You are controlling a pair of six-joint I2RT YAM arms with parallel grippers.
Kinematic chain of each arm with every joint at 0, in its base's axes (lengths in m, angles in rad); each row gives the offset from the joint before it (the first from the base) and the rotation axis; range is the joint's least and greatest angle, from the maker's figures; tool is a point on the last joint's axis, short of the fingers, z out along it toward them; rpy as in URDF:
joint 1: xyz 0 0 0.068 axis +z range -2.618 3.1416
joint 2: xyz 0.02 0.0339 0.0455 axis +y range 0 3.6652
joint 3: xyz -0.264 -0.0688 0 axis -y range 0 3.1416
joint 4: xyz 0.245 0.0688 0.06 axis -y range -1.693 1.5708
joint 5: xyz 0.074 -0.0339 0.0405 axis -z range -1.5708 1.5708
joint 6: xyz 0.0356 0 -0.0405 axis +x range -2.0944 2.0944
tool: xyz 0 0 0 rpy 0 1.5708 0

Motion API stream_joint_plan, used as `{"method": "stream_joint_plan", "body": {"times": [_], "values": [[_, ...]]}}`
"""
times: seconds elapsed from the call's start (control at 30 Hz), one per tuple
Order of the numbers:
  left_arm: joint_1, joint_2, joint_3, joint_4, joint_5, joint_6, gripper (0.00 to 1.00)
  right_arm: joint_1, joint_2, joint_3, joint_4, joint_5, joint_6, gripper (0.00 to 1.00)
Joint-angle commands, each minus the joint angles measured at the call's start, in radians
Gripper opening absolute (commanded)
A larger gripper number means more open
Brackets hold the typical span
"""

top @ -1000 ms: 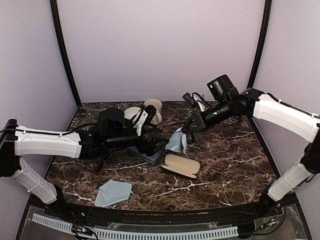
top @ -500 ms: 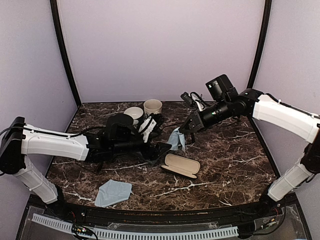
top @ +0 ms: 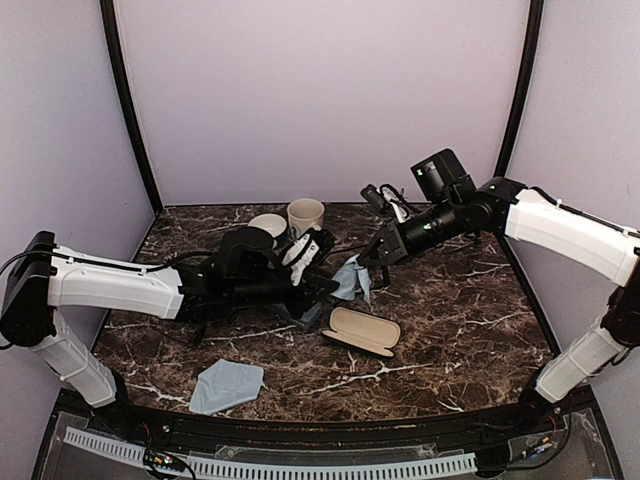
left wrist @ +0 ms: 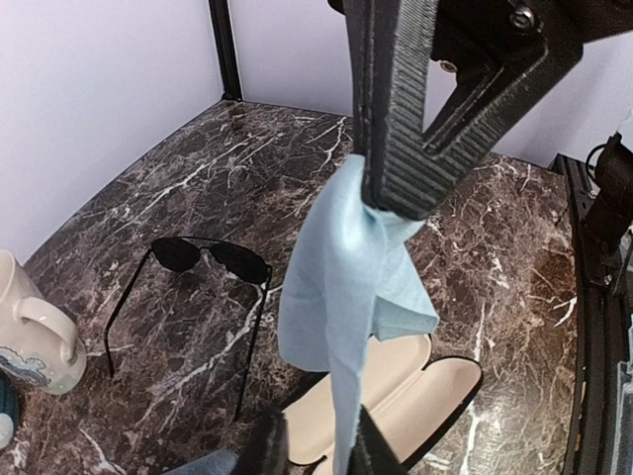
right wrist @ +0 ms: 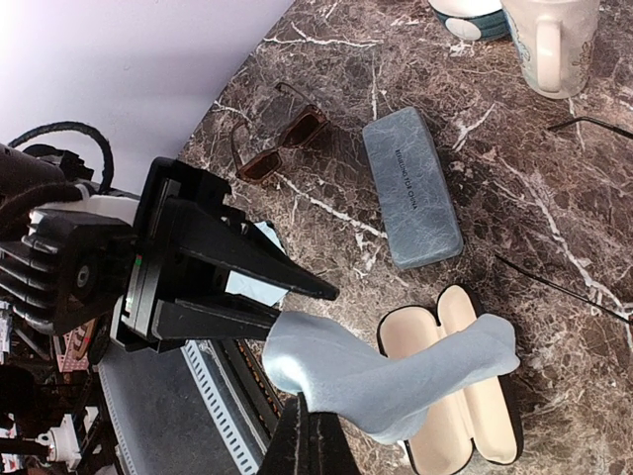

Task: Organize the sunglasses
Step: Place the glasses cleaning cloth at the center of the board.

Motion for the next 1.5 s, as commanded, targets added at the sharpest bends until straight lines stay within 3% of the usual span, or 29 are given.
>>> {"method": "stream_joint_plan", "body": {"times": [0.0,0.1,0.43,0.8,1.1,1.47], "values": [[-0.003,-0.005,0.029,-0.036,0.019,0.003,0.1,0.009,0.007,-0.005,0.029,0.006,-0.003,0.0],[-0.003,-0.026,0.032,-0.073,0.018,-0.007,0.0,0.009,0.013,-0.018,0.015,0.018,-0.023,0.0],[-0.017,-0.171,0.006,-0.336,0.047,-0.089,0.0,0.091,0.044,-0.072,0.026,-0.03,-0.044,0.0],[-0.205,-0.362,-0.104,-0.641,-0.041,-0.246,0.0,0.311,0.032,-0.227,0.205,-0.021,0.097,0.0],[-0.296,-0.377,-0.193,-0.694,-0.053,-0.384,0.0,0.388,-0.02,-0.397,0.375,0.063,0.249,0.0],[-0.295,-0.209,-0.183,-0.644,-0.17,-0.362,0.0,0.352,0.065,-0.4,0.354,0.105,0.262,0.0]]}}
